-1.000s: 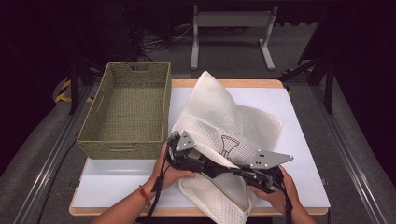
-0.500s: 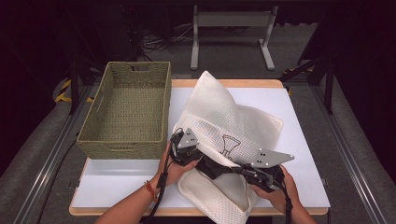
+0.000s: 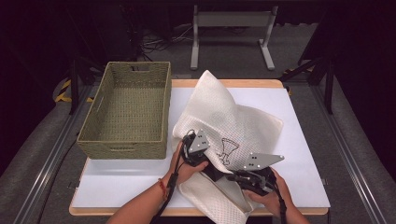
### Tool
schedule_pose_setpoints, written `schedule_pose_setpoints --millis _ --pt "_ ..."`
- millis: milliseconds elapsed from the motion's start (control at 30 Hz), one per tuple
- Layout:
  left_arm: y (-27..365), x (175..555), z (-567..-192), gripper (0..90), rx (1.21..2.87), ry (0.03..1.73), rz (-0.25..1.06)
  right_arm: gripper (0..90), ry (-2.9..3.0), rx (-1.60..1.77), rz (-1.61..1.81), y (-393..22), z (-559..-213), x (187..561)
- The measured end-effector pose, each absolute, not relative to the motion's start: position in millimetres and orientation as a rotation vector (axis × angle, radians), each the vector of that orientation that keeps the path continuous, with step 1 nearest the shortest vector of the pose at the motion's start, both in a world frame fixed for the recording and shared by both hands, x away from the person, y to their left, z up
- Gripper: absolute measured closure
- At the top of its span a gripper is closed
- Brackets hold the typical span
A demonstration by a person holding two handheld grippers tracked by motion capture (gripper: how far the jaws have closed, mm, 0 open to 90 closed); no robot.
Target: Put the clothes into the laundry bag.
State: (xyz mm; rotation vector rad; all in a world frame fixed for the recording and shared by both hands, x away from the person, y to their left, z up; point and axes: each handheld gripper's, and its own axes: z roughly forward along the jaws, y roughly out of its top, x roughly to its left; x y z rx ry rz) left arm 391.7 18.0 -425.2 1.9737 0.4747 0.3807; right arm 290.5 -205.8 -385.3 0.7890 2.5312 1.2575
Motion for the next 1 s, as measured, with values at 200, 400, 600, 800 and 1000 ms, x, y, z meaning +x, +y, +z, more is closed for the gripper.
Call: schedule_pose_setpoints --millis 200,400,600,800,1000 --pt "37.1 380.2 -422.0 53.5 2.073 0.441 0.389 86.2 2.526 0.795 1.172 -196.8 -393.6 293.7" --pt "56.8 344.1 -409.7 34.3 2.144 0.331 0.450 86.4 2.507 0.786 1.177 -198.0 -390.8 290.2" --pt "52.0 319.8 -417.1 49.0 2.168 0.250 0.311 86.3 2.523 0.767 1.219 -195.7 -386.5 286.2" --pt "23.1 334.8 -434.3 53.9 2.108 0.333 0.281 86.1 2.523 0.757 1.210 -193.0 -387.4 283.5" --pt "9.2 350.9 -442.6 86.4 2.124 0.350 0.402 86.2 2.551 0.757 1.222 -192.3 -388.5 282.9"
